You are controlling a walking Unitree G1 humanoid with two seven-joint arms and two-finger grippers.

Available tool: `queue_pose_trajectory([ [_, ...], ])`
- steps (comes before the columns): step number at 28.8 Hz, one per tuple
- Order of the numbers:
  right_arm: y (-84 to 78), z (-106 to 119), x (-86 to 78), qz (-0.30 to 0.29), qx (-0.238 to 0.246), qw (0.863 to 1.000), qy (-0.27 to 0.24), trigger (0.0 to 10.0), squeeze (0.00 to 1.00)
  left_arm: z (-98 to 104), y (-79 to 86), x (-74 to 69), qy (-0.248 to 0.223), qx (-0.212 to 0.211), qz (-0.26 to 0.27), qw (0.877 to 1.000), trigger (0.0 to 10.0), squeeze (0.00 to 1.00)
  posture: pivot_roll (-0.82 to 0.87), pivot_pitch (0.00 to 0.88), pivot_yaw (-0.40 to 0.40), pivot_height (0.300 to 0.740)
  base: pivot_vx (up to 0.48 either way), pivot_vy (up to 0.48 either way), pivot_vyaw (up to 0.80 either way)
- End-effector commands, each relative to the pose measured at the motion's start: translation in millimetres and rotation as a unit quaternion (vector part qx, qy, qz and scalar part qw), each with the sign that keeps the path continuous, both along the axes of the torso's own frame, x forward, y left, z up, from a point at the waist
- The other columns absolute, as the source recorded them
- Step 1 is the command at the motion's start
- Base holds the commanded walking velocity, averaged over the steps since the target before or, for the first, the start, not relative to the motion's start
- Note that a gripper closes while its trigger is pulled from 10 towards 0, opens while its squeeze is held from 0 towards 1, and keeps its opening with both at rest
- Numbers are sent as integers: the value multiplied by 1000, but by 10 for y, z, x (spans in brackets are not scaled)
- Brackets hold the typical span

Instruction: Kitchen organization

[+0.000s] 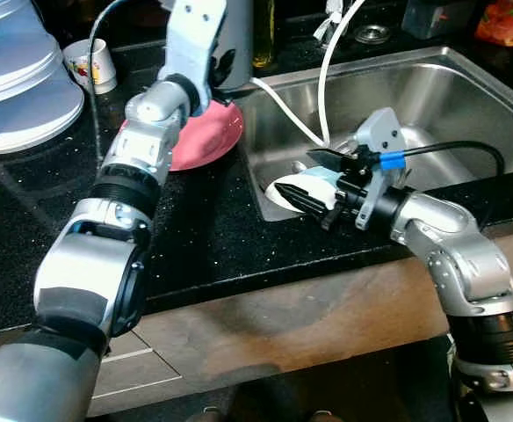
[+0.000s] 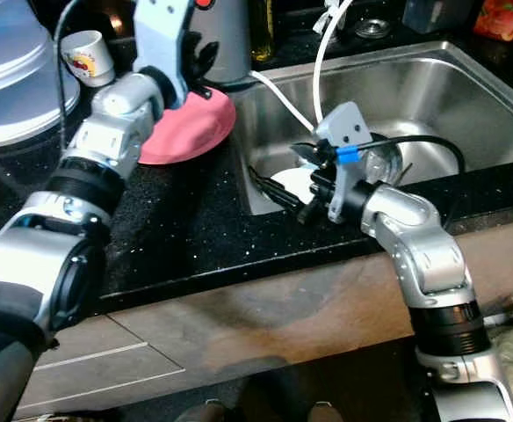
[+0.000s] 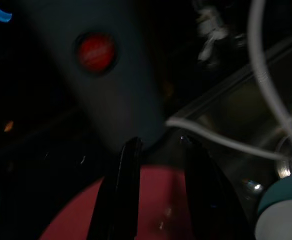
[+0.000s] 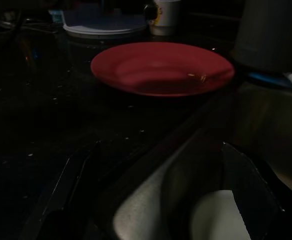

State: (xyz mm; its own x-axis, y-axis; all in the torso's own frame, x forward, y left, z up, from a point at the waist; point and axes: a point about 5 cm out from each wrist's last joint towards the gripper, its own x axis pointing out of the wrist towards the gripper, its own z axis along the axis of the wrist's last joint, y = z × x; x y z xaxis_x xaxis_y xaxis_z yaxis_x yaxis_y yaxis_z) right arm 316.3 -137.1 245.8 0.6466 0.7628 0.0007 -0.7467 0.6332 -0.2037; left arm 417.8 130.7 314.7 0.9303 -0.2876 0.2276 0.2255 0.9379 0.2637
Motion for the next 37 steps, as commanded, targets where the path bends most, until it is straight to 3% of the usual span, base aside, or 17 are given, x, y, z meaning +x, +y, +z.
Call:
queue_pose_trajectory([
  [1,50,-2,-17,11,1,1000,0,10000,0,-62,185,-2,20,-20,28,999,10000,0,11,118,52,740,0,0,0],
  [2,50,-2,-17,11,1,1000,0,10000,0,-62,185,-2,20,-20,28,999,10000,0,11,118,52,740,0,0,0],
  [3,63,-5,-21,14,2,1000,1,10000,0,-110,313,-8,32,-40,50,997,10000,1000,12,119,47,740,0,0,0],
  [6,87,-14,-27,19,3,1000,4,10000,0,-207,644,-55,56,-75,107,990,10000,1000,14,119,42,740,0,0,0],
  [10,90,-15,-26,20,2,1000,4,10000,0,-217,690,-69,60,-79,115,988,10000,1000,14,119,42,740,0,0,0],
  [12,99,-15,-23,22,2,1000,5,10000,0,-318,874,-94,96,-126,152,976,10000,1000,16,120,37,740,0,0,0],
  [18,105,-16,-22,23,1,1000,5,10000,0,-450,974,-116,138,-180,168,959,10000,1000,15,120,37,740,0,0,0],
  [19,106,-16,-25,24,0,1000,5,10000,0,-540,980,-122,162,-213,167,949,10000,494,12,119,39,740,0,0,0],
  [21,106,-16,-25,24,0,1000,5,10000,0,-540,980,-122,162,-213,167,949,10000,494,12,119,39,740,0,0,0],
  [22,104,-17,-28,24,0,1000,5,10000,0,-578,976,-123,173,-230,166,943,10000,0,10,117,40,740,0,0,0],
  [26,100,-21,-37,24,-2,1000,5,10000,0,-701,965,-115,208,-282,168,921,10000,0,9,114,42,740,0,0,0],
  [37,98,-29,-45,26,-3,1000,6,10000,0,-864,957,-133,251,-325,183,893,10000,0,7,110,45,740,0,0,0],
])
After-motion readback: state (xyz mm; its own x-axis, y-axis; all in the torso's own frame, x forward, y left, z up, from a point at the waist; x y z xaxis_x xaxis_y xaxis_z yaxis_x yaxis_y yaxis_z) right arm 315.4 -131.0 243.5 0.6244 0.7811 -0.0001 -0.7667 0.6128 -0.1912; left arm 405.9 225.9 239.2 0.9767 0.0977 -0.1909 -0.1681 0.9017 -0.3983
